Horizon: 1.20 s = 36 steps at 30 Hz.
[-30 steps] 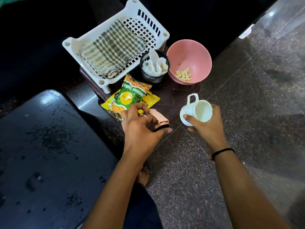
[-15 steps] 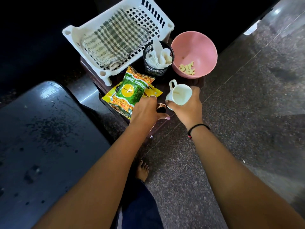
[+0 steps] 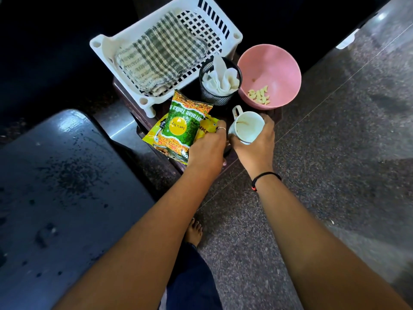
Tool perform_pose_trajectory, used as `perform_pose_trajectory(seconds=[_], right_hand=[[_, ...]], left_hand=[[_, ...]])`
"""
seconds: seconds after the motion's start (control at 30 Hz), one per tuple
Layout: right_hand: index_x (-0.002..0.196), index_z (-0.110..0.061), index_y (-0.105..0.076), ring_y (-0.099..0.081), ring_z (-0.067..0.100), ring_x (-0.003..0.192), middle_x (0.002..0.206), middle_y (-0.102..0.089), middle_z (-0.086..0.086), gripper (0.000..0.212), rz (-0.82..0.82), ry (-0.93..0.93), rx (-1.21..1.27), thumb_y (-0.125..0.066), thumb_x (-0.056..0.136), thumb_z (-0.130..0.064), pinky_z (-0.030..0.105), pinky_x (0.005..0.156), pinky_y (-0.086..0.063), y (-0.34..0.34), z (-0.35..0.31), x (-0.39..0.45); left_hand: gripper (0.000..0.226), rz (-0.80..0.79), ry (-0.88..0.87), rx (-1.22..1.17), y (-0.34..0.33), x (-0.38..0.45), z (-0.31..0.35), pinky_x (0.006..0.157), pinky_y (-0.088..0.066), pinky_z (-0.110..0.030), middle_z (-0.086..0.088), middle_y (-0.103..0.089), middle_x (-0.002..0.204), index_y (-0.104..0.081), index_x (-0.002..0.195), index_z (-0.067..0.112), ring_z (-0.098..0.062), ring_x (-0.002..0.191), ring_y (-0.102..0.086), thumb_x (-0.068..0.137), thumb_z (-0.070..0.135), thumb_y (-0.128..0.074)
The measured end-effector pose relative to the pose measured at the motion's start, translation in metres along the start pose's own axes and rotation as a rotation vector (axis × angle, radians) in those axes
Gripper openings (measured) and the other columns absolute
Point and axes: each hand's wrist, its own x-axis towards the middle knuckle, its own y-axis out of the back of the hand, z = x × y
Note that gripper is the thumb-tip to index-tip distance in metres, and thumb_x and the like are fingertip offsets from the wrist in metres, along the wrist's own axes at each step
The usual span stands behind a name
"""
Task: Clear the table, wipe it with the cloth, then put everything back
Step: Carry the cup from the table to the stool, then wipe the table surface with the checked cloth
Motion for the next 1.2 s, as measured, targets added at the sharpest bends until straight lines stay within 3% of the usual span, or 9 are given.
perform_pose_trajectory(seconds=[0.17, 0.3, 0.57, 0.67, 0.77, 0.87, 1.0, 1.1, 1.2], right_hand=[[0.131, -0.009, -0.041, -0.05, 0.029, 0.113, 0.121, -0.051, 0.012, 0.08, -0.013, 0.017, 0.006, -0.082, 0.064, -0.021, 0.045, 0.095, -0.045, 0.005, -0.001, -0.001], [0.133, -0.009, -0.04, -0.048, 0.028, 0.115, 0.124, -0.048, 0.012, 0.082, -0.007, 0.027, 0.005, -0.083, 0.066, -0.02, 0.041, 0.095, -0.044, 0.007, -0.003, -0.001], [0.135, -0.008, -0.04, -0.039, 0.03, 0.128, 0.136, -0.039, 0.014, 0.084, 0.144, 0.131, -0.086, -0.08, 0.064, -0.03, 0.047, 0.107, -0.036, 0.016, -0.008, -0.019], [0.131, -0.007, -0.045, -0.039, 0.032, 0.125, 0.133, -0.039, 0.017, 0.074, 0.266, 0.216, -0.085, -0.073, 0.066, -0.03, 0.046, 0.106, -0.036, 0.026, -0.023, -0.025], [0.127, -0.002, -0.049, -0.04, 0.033, 0.125, 0.131, -0.039, 0.015, 0.063, 0.346, 0.421, -0.045, -0.069, 0.069, -0.02, 0.051, 0.104, -0.037, 0.032, -0.059, -0.019], [0.128, 0.001, -0.049, -0.035, 0.024, 0.126, 0.133, -0.04, 0.02, 0.058, 0.329, 0.607, 0.016, -0.061, 0.072, -0.01, 0.043, 0.105, -0.038, 0.02, -0.114, 0.001], [0.13, -0.001, -0.046, -0.039, 0.024, 0.122, 0.133, -0.04, 0.021, 0.064, 0.067, 0.736, 0.024, -0.056, 0.067, -0.004, 0.012, 0.1, -0.029, -0.028, -0.18, 0.03], [0.134, -0.013, -0.041, -0.036, 0.03, 0.126, 0.138, -0.035, 0.015, 0.063, -0.272, 0.68, -0.235, -0.064, 0.075, -0.011, 0.024, 0.1, -0.033, -0.079, -0.204, 0.044], [0.137, -0.017, -0.036, -0.029, 0.031, 0.132, 0.142, -0.033, 0.012, 0.066, -0.557, 0.635, -0.531, -0.068, 0.08, -0.026, 0.037, 0.104, -0.037, -0.122, -0.2, 0.052]], left_hand=[[0.034, 0.019, -0.059, 0.087, 0.002, -0.003, 0.005, 0.076, -0.046, -0.042, -0.013, -0.056, 0.119, -0.05, 0.116, 0.008, -0.034, 0.114, -0.052, 0.085, 0.004, -0.063], [0.033, 0.156, -0.131, 0.198, -0.002, -0.011, 0.006, 0.084, -0.043, -0.042, -0.014, -0.045, 0.126, -0.051, 0.118, 0.005, -0.035, 0.117, -0.043, 0.086, 0.001, -0.052], [0.012, 0.427, -0.177, 0.137, -0.006, -0.011, -0.01, 0.056, -0.047, -0.036, -0.011, -0.062, 0.083, -0.068, 0.08, 0.009, -0.034, 0.075, -0.062, 0.07, 0.015, -0.07], [0.027, 0.593, -0.176, 0.06, 0.012, -0.013, -0.018, 0.061, -0.047, -0.036, -0.01, -0.064, 0.087, -0.069, 0.088, 0.011, -0.033, 0.076, -0.062, 0.078, 0.025, -0.049], [0.026, 0.755, -0.108, -0.112, 0.04, -0.013, -0.036, 0.072, -0.047, -0.039, -0.012, -0.064, 0.101, -0.069, 0.101, 0.01, -0.034, 0.088, -0.061, 0.081, 0.02, -0.056], [0.023, 0.859, 0.056, -0.543, 0.068, -0.009, -0.064, 0.079, -0.046, -0.026, -0.008, -0.061, 0.103, -0.067, 0.102, 0.011, -0.019, 0.089, -0.059, 0.083, 0.016, -0.056], [0.022, 0.945, 0.453, -1.327, 0.088, 0.005, -0.104, 0.058, -0.044, -0.009, -0.005, -0.063, 0.092, -0.062, 0.105, 0.004, -0.009, 0.075, -0.057, 0.085, 0.0, -0.052], [0.028, 0.791, 0.645, -1.521, 0.087, 0.013, -0.121, 0.049, -0.039, -0.011, 0.004, -0.057, 0.083, -0.057, 0.114, 0.01, -0.003, 0.065, -0.05, 0.087, 0.0, -0.054], [0.025, 0.647, 0.654, -1.559, 0.082, 0.017, -0.126, 0.044, -0.038, -0.014, 0.006, -0.054, 0.07, -0.053, 0.094, 0.026, 0.0, 0.048, -0.05, 0.088, 0.001, -0.054]])
